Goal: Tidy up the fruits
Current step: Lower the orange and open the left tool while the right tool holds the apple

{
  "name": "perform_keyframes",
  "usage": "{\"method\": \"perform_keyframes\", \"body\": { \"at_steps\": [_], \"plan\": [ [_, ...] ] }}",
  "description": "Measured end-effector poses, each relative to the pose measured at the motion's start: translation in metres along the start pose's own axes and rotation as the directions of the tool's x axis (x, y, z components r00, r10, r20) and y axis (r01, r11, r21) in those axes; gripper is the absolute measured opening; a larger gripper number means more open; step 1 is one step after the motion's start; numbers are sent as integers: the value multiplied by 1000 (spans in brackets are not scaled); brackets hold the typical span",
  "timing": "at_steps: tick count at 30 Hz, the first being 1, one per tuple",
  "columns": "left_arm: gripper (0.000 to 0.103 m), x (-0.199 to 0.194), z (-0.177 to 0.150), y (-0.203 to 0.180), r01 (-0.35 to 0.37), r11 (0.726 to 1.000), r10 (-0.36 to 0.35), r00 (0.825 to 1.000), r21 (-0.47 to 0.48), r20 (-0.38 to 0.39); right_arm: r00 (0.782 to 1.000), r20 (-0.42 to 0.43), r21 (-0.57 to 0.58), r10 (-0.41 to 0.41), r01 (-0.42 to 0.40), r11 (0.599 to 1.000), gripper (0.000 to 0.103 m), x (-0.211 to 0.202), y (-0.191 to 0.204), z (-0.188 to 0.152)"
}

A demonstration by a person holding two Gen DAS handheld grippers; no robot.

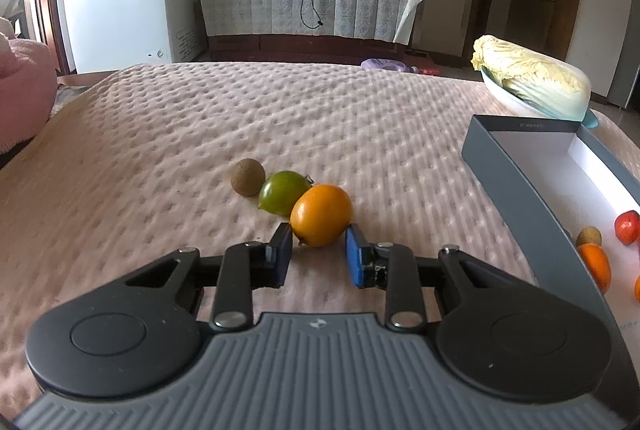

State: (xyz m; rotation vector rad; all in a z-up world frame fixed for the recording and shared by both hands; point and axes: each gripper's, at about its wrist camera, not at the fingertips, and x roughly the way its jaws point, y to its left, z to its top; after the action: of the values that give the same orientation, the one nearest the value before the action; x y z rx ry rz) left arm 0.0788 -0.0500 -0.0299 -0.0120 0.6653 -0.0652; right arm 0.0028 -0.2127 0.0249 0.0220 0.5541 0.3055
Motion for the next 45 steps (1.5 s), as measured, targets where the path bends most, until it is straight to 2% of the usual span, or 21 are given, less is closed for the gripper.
{"method": "perform_keyframes", "body": {
  "at_steps": [12, 15, 17, 20, 26, 30, 33, 34, 35, 37, 40, 45],
  "plan": [
    [33, -25, 1, 23, -6, 1000, 5, 1000, 24, 23, 999, -23, -12, 31, -31, 999, 38, 18, 17, 1],
    [30, -32, 3, 28, 0, 1000, -1, 999, 23, 36, 999, -37, -22, 34, -35, 999, 38, 24, 24, 0],
    [19, -37, 5, 31, 0, 999, -2, 999, 32, 46, 998, -47, -27, 35, -36, 999, 38, 28, 28, -1],
    [19, -44, 6, 35, 0, 999, -3, 998, 52, 65, 998, -56, -35, 37, -39, 999, 38, 33, 35, -2],
    [19, -44, 2, 47, -8, 998, 5, 999, 58, 47, 996, -78, -43, 36, -40, 998, 38, 42, 43, -4],
    [19, -45, 1, 56, 41, 998, -43, 999, 43, 33, 996, -75, -43, 37, -40, 998, 38, 45, 45, -2],
    [21, -48, -2, 55, 63, 995, -66, 997, 76, 36, 997, -71, -39, 43, -46, 998, 38, 44, 44, 0],
    [29, -49, -2, 55, 66, 994, -70, 997, 83, 41, 997, -68, -39, 45, -47, 998, 38, 44, 44, 0],
    [47, -50, -3, 55, 70, 994, -75, 996, 89, 46, 997, -67, -38, 45, -47, 998, 38, 44, 44, 0],
    [70, -51, -4, 55, 41, 995, -47, 997, 89, 62, 997, -68, -34, 47, -49, 998, 38, 44, 43, 1],
    [76, -51, -4, 56, 32, 996, -38, 997, 84, 71, 997, -57, -29, 57, -59, 998, 38, 41, 44, 2],
    [76, -40, -5, 49, 33, 997, -37, 998, 74, 43, 996, -57, -24, 70, -72, 997, 38, 38, 44, 3]
  ]
}}
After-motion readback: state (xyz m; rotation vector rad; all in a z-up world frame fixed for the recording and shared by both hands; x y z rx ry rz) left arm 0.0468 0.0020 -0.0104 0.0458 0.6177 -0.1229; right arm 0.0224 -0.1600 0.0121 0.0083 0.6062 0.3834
